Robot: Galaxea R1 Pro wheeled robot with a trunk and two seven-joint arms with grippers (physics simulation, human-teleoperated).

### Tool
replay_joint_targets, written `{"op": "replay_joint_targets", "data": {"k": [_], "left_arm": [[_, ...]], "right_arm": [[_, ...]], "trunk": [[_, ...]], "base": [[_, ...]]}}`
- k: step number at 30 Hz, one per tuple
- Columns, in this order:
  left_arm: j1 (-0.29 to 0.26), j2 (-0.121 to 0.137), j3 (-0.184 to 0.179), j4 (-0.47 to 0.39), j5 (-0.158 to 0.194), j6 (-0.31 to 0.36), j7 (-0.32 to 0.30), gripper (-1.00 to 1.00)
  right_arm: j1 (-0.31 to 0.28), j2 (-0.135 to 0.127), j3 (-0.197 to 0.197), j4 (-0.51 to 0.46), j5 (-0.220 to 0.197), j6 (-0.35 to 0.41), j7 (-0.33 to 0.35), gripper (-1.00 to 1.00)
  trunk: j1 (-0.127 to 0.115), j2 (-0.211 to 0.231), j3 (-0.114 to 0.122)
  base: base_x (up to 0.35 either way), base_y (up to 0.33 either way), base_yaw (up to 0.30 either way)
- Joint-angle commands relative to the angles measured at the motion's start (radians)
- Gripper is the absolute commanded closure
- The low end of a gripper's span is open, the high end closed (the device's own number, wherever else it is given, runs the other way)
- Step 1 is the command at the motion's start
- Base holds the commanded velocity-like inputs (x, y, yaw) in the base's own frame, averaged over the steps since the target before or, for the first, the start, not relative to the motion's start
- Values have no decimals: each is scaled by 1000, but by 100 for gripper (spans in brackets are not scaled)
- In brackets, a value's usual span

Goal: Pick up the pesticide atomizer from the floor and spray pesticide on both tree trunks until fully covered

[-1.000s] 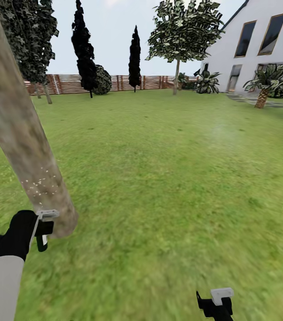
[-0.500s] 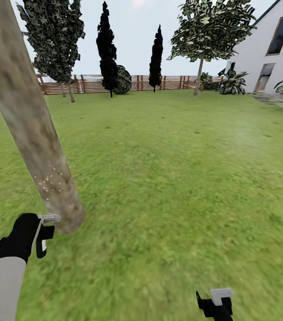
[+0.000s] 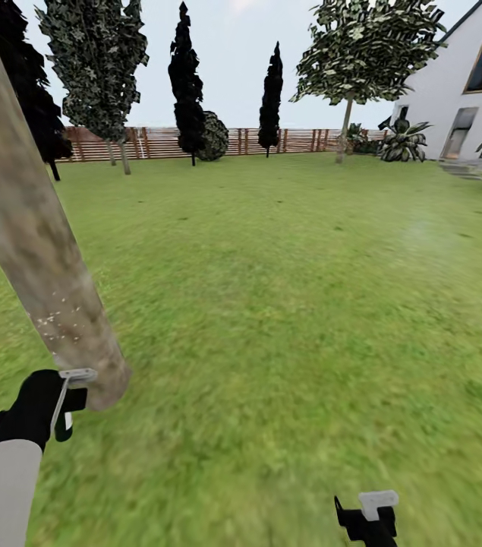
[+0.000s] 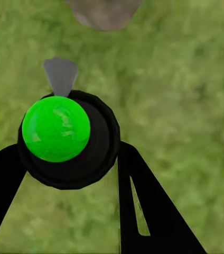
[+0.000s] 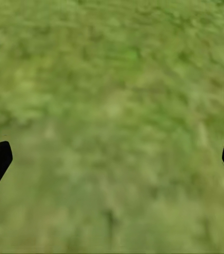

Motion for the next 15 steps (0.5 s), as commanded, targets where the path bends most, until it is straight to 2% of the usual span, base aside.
{"op": "replay_joint_targets", "data": {"k": [1,9,15], "left_arm": [[-1,-1,6,-1,-11,3,-10,100],[-1,-8,10,0,-11,3,-9,100],[-1,-10,11,0,-10,3,-10,100]], "right_arm": [[-1,0,-4,1,11,-3,-6,-100],[-1,1,-4,1,11,-3,-6,-100],[-1,1,-4,1,11,-3,-6,-100]], "trunk": [[0,0,-1],[0,0,-1],[0,0,-1]], "base": [[294,-169,248],[234,-197,273],[46,-264,231]]}}
